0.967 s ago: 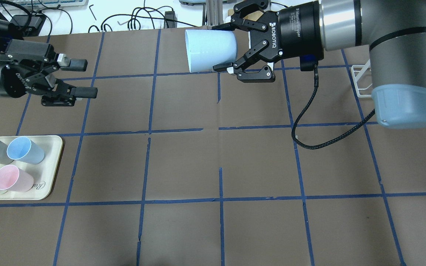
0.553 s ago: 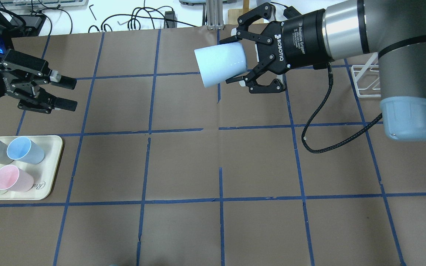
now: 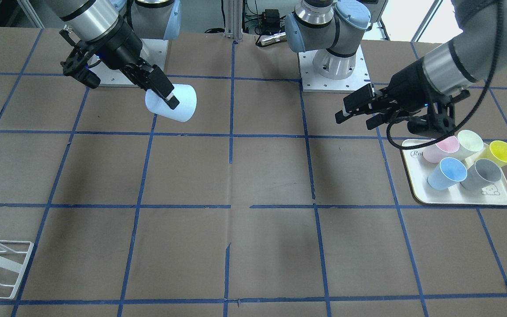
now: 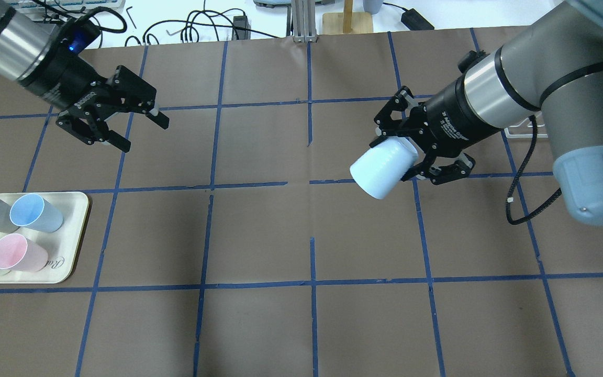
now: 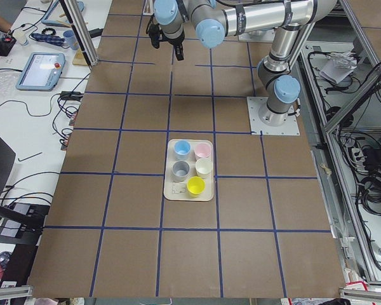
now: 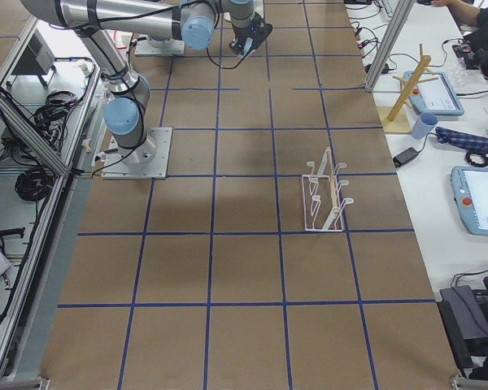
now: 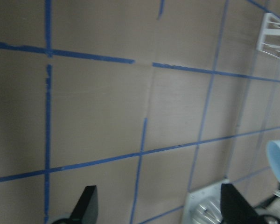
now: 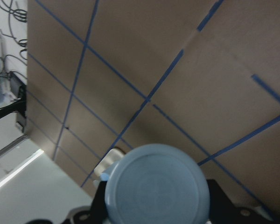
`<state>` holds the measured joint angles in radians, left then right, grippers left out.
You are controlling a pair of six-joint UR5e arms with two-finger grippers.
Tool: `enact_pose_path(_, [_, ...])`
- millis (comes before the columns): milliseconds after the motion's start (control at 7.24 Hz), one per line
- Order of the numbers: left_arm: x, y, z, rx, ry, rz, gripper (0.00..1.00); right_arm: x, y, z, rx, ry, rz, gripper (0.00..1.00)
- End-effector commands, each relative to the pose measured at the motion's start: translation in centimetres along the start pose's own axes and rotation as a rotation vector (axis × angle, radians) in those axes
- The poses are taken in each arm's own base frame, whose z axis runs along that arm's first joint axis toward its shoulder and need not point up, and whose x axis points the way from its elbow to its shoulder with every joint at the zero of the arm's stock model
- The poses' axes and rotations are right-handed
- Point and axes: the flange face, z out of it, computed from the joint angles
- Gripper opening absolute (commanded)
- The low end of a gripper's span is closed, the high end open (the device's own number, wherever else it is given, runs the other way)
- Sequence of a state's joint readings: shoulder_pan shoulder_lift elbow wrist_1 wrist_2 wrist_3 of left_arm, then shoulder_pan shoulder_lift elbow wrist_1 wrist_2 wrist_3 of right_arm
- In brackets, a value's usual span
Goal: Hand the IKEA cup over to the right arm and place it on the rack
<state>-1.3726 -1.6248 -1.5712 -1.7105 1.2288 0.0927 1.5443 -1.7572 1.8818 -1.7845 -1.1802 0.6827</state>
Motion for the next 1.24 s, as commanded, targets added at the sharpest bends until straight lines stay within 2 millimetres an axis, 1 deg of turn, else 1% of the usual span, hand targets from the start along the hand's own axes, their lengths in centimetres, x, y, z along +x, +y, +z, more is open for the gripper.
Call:
enact_pose_path(0, [3.5,0.4,-0.1,0.132,-0.272,-0.070,1.00,1.7,-1.6,-0.7,0.145,0.168,-0.037,0.00])
enact_pose_path(138, [4.6,0.8,-0.7,0.167,-0.331,-0.091,1.00,2.3,-3.2,-1.9,0.254,0.211,-0.083,0.00])
enact_pose_path(276, [6.3,1.3,0.1,0.167,-0.339,-0.086,1.00,3.8,-5.7,-3.4,0.323,0.245,-0.112,0.00])
enact_pose_path(414, [8.0,2.3,0.9,0.174,-0.328,-0.086,1.00,5.7,-8.7,-5.0,0.375,0.240,-0.131,0.00])
enact_pose_path(553, [8.5,2.5,0.7,0.201,-0.320,-0.063,1.00,7.4,-11.0,-6.5,0.426,0.251,-0.215,0.00])
enact_pose_path(691, [8.8,2.8,0.7,0.207,-0.321,-0.056,1.00,8.9,-12.6,-7.6,0.444,0.266,-0.244,0.00])
enact_pose_path(829, [8.8,3.1,0.4,0.213,-0.332,-0.054,1.00,10.1,-13.9,-8.5,0.472,0.269,-0.235,0.00])
enact_pose_path(967, [8.9,3.3,0.2,0.216,-0.334,-0.046,1.00,10.7,-16.2,-7.9,0.498,0.284,-0.257,0.00])
enact_pose_path(1105, [8.9,3.6,0.1,0.213,-0.335,-0.016,1.00,10.8,-18.5,-6.8,0.524,0.308,-0.294,0.00])
